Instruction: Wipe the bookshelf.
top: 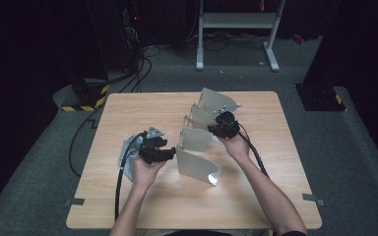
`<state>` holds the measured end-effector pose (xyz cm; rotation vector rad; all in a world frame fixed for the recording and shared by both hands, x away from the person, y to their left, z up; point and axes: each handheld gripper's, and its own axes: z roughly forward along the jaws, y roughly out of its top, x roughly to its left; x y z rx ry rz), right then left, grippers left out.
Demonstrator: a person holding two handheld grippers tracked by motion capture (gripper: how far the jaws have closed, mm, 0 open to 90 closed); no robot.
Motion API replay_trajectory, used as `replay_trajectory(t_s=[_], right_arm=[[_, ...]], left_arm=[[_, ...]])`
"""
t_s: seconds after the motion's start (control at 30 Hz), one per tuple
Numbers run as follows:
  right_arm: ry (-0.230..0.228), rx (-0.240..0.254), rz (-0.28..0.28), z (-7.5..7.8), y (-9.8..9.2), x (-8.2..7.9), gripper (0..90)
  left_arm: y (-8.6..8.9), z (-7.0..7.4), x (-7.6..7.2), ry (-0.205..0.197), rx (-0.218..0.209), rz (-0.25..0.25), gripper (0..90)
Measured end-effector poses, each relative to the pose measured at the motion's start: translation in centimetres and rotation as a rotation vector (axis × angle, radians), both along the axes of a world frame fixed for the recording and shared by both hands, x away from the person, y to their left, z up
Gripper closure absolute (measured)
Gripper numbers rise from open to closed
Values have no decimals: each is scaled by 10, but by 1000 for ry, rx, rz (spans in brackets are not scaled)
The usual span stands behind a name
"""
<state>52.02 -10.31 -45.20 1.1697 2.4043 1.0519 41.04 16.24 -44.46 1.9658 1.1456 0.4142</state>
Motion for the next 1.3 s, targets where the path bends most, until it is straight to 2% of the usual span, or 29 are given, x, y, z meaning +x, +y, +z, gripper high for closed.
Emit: replay_trajectory(t_s=[0.17, 0.3, 0.73, 1.07, 1.3], right_arm=[[0, -8, 16, 1, 6, 0, 824], [0, -13, 22, 2, 9, 1, 821], [8, -3, 36, 3, 13, 1, 793], [17, 4, 49, 3, 14, 1, 778], [18, 30, 39, 0, 7, 0, 674]], left_arm=[[-2, -2, -3, -3, -15, 8, 439], [-4, -1, -6, -3, -8, -3, 441], [-9, -1, -18, -15, -6, -20, 441], [-8, -1, -22, -14, -16, -22, 436], [-7, -3, -23, -11, -33, -39, 404]])
